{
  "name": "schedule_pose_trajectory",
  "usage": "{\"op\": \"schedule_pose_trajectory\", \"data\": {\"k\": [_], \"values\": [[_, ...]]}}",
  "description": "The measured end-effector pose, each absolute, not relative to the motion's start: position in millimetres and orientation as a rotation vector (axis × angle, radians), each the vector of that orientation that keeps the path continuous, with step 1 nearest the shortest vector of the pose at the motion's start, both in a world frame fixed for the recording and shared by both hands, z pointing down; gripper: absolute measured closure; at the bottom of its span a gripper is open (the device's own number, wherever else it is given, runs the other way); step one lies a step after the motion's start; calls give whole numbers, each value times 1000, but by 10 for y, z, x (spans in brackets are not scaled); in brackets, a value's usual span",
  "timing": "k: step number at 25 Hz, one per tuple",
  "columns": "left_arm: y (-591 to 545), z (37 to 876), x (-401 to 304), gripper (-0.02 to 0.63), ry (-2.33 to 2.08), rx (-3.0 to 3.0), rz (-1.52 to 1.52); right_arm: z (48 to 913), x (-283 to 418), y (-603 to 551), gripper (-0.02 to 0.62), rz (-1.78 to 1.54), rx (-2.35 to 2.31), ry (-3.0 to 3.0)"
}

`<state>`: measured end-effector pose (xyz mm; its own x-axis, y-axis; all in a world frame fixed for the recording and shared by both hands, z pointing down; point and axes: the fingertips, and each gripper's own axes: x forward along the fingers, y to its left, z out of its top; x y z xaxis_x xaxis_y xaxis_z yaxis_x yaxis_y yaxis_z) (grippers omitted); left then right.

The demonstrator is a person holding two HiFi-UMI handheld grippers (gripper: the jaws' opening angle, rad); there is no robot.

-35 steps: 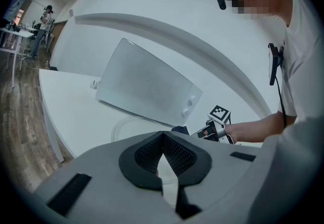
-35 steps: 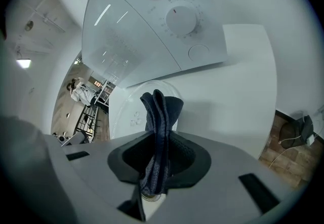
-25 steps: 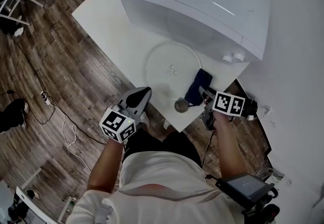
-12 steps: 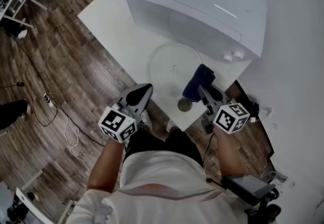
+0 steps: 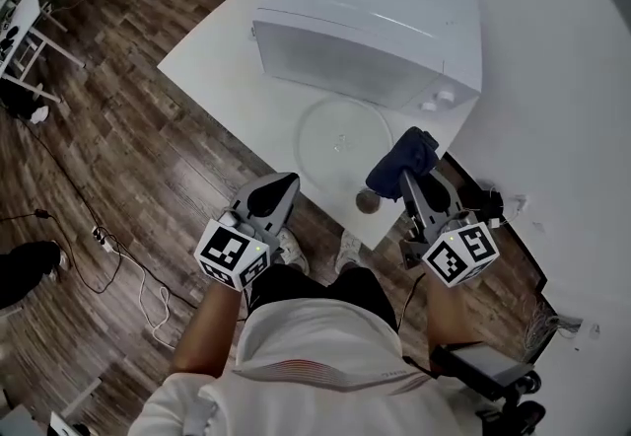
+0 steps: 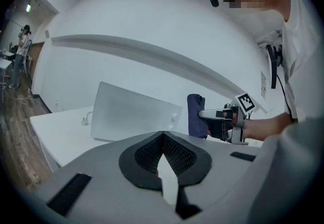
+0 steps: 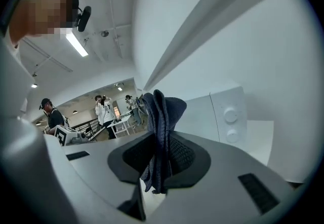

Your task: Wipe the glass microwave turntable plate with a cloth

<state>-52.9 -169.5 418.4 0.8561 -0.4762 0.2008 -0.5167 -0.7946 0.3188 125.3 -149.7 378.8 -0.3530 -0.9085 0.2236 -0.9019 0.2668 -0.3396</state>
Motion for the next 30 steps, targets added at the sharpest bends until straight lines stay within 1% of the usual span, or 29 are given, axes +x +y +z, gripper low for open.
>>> {"op": "schedule_pose_trajectory", "data": {"k": [9,20,25,30], "values": [[-1373,3434,-750,597,-805,2748,30,3001,1179,-1078,529,-327,-1815,2491],[-260,2992,-762,597,-913,2792,-1,2640,1283,-17,529,-228,-1762,2529],[194,2919,-676,597,-955,2802,-6,2588,1403,455,529,-196,-1737,2555],[502,2749,-777,597,-980,2808,-12,2524,1346,809,529,-168,-1733,2568]]}}
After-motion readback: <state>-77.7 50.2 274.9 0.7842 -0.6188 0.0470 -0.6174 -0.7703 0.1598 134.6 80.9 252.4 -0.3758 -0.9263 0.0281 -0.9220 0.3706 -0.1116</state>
